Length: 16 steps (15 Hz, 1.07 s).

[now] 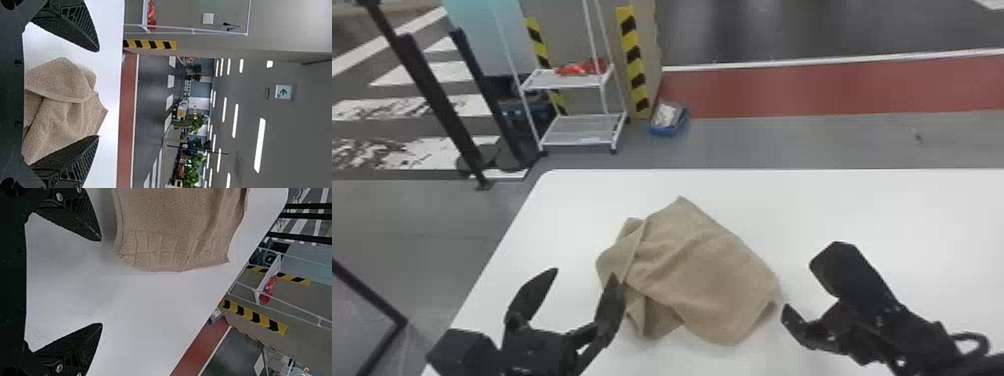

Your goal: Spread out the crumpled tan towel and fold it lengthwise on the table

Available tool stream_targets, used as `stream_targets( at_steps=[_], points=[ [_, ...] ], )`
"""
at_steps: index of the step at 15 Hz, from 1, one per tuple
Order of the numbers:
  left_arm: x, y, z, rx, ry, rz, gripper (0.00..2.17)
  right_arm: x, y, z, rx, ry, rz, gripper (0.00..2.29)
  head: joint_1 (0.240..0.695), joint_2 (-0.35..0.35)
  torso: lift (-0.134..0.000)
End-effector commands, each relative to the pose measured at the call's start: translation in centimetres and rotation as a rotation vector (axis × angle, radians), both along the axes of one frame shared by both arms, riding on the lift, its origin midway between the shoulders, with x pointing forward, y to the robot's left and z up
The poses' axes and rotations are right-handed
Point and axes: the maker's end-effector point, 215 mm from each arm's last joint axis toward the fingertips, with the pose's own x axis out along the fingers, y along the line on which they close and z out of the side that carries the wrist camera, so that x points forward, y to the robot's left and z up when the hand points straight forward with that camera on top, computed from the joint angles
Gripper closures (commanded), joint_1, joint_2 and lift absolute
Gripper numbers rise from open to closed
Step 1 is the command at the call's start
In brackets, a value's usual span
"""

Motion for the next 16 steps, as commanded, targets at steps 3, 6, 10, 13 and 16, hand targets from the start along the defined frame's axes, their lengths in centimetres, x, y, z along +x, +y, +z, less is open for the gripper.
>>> stream_targets(
  at_steps=[3,6,10,13,16],
  points=[
    [0.0,0.1,0.1,0.001,-0.001,0.001,0.1,0.6,2.5,-2.0,-0.055,0.034,0.053,0.17,0.695,0.222,-0.124],
    [-0.1,0.3,0.0,0.002,0.002,0.004,0.1,1.9,4.4,-2.6,-0.089,0.025,0.099,0.33,0.695,0.24,-0.124],
    [-0.3,0.5,0.1,0.003,-0.004,0.006,0.11,1.7,6.3,-2.2,-0.091,0.003,0.154,1.22,0.695,0.273,-0.124],
    [-0.3,0.2,0.2,-0.041,-0.002,-0.011,0.13,1.3,6.3,-2.1,-0.081,-0.001,0.172,2.11,0.695,0.288,-0.124],
    [-0.4,-1.1,-0.2,-0.053,0.021,-0.063,0.12,0.9,5.3,-0.4,-0.053,-0.039,0.157,2.15,0.695,0.282,-0.124]
  ],
)
